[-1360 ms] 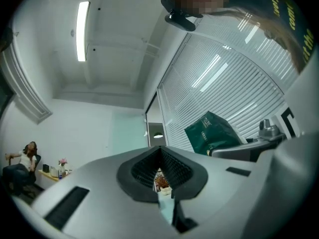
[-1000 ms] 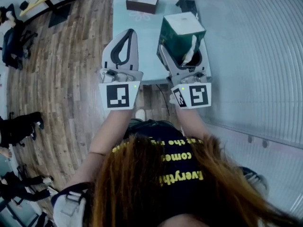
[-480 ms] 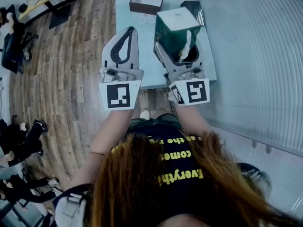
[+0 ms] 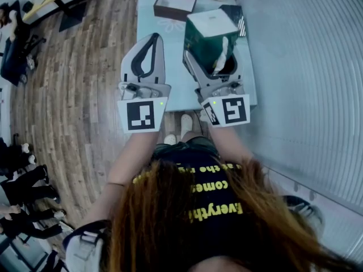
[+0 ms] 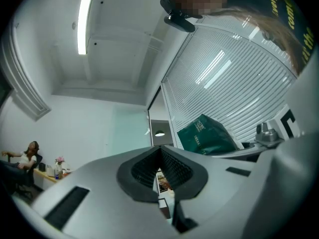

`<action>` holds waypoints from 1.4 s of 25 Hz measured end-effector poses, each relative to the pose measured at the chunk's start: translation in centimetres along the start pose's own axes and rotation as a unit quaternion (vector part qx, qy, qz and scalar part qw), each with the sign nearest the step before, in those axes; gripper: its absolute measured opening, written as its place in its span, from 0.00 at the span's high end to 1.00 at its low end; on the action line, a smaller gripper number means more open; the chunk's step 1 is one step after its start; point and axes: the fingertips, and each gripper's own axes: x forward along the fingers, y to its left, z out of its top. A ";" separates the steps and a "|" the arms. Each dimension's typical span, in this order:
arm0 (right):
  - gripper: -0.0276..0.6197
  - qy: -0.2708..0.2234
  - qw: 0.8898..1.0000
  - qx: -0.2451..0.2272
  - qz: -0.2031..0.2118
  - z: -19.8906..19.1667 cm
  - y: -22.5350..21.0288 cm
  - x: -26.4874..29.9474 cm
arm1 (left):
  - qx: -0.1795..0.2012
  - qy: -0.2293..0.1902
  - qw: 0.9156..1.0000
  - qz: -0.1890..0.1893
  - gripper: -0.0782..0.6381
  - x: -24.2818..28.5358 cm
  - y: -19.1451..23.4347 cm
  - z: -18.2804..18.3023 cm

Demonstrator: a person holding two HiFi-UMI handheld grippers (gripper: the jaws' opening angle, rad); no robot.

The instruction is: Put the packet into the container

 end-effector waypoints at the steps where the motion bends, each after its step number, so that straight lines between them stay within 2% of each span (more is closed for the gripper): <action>1: 0.37 -0.002 1.000 0.000 0.003 0.0 -0.5 0.3 | 0.002 0.000 1.000 0.002 0.89 0.5 -0.1 -0.1; 12: 0.37 -0.015 0.999 0.013 0.029 -0.2 -6.0 2.7 | 0.021 0.001 0.999 0.043 0.89 5.5 -0.5 -1.0; 21: 0.37 -0.009 0.998 0.029 0.052 -1.9 -9.4 4.3 | 0.029 0.008 0.997 0.071 0.89 8.4 -0.9 -2.3; 35: 0.37 0.008 0.997 0.035 0.064 -4.2 -10.9 7.9 | 0.031 0.026 0.995 0.088 0.89 10.9 1.5 -4.9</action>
